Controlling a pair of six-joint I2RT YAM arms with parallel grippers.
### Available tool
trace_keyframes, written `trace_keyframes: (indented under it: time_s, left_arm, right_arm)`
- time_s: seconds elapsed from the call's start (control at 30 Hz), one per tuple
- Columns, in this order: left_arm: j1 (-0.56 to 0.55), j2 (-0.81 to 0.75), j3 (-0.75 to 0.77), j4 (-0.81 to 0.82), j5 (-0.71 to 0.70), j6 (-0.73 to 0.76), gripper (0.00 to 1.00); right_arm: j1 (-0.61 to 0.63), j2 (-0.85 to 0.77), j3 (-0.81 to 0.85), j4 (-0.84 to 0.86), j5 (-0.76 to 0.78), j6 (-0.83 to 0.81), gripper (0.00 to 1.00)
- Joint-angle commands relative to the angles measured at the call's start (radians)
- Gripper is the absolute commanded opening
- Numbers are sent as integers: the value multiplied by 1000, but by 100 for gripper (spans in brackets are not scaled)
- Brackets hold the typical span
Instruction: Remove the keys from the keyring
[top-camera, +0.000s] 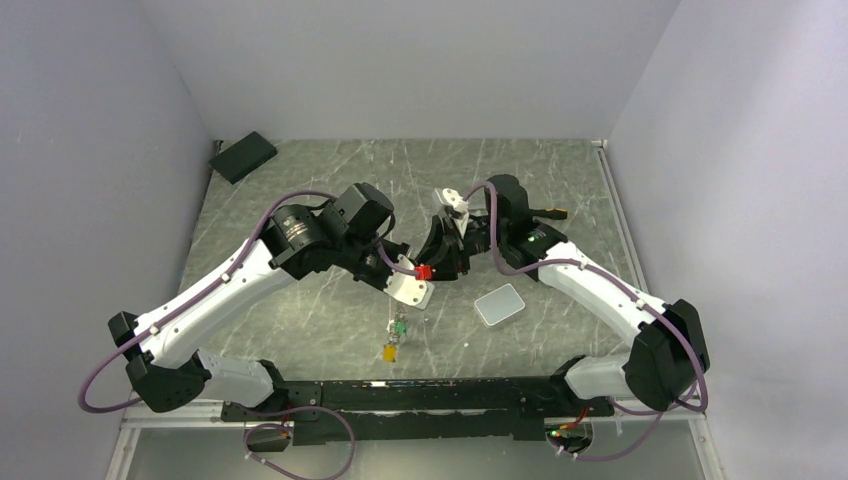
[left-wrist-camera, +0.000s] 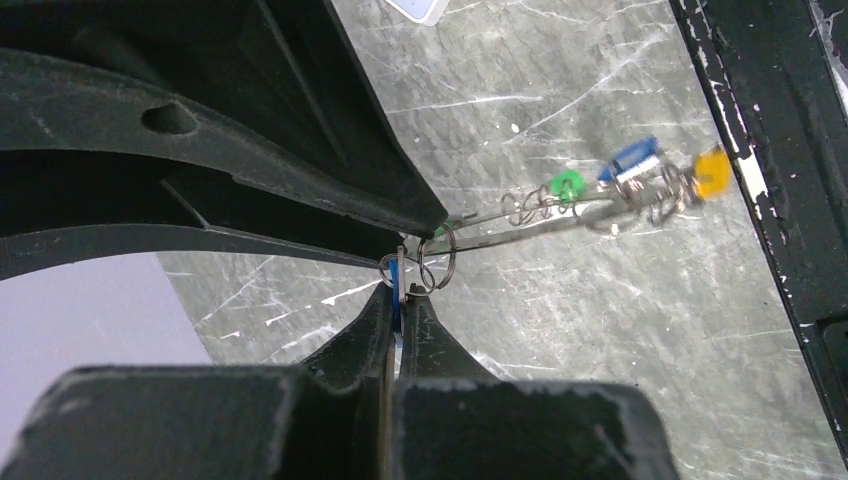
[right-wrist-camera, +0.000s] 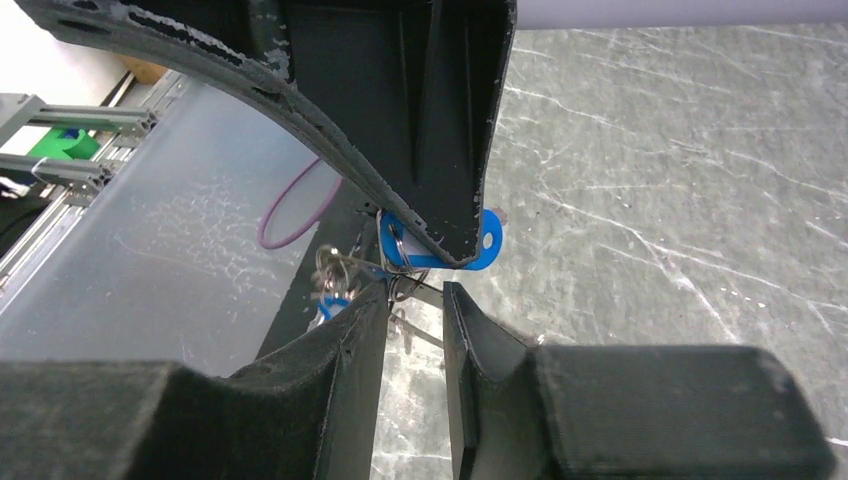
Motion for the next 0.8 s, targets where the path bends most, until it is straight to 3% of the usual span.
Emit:
trace_keyframes:
  time_s: [0.0, 0.27, 0.77]
  left_arm:
    - [-6, -18, 22, 47, 7, -27, 0]
    - [-7, -9, 29, 36, 2, -49, 0]
    - [-7, 28, 64, 10, 11, -135, 0]
  right_arm:
    - [7, -29, 10, -31, -34, -64, 31]
    - [7, -41, 25, -114, -22, -127, 31]
    - [7, -43, 35, -46, 40, -52, 24]
